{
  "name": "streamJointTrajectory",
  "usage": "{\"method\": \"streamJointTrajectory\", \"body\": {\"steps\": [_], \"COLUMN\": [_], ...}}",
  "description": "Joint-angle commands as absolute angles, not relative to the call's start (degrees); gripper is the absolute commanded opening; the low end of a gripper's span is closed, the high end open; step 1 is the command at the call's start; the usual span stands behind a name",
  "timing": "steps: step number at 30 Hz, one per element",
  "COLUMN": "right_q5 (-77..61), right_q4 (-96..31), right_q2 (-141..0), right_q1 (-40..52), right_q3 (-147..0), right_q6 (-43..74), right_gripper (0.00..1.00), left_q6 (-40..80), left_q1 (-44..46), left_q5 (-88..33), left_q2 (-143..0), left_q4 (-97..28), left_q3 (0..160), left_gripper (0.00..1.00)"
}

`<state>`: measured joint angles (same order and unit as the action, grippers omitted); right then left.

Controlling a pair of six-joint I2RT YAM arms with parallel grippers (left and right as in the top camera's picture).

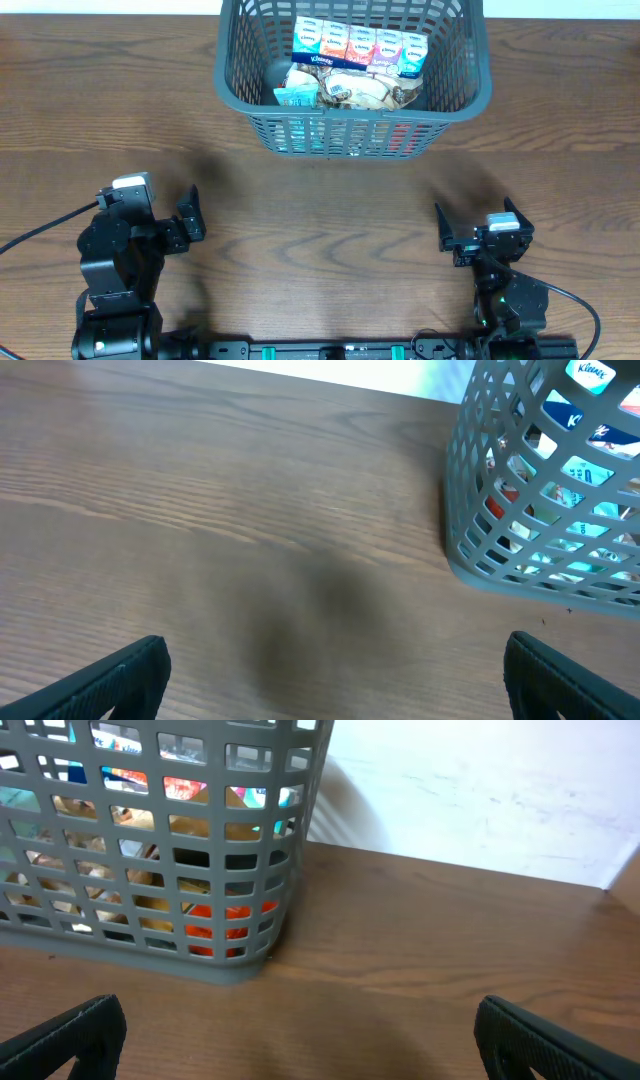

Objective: Pack container

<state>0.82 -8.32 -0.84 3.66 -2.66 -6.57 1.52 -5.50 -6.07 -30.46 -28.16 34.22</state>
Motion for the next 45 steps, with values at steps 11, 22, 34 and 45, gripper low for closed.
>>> {"method": "streamJointTrajectory", "body": {"steps": [11, 22, 34, 45], "right_q5": [0.4, 0.4, 0.4, 0.4], "right_q4": [-8.34, -8.34, -8.34, -8.34], "right_q2": [-0.3, -0.3, -0.3, -0.3], "right_q1": [2.28, 2.28, 2.28, 2.28], "right_q3": [-2.15, -2.15, -2.15, -2.15], "right_q6": [-7.35, -7.35, -7.35, -7.35], "right_gripper": [0.99, 0.99, 0.99, 0.99], "left_q6": [1.8, 1.78, 1.8, 1.8], "left_q1": [-5.28, -5.28, -5.15, -2.79], "left_q5": [-6.7, -6.7, -6.92, -6.9], "left_q2": [-30.22, -30.22, -26.79, -13.63], "left_q4": [-28.16, -28.16, -28.75, -14.11], "left_q3": [34.02, 34.02, 33.8, 18.48], "left_gripper": [0.99, 0.99, 0.99, 0.99]}}
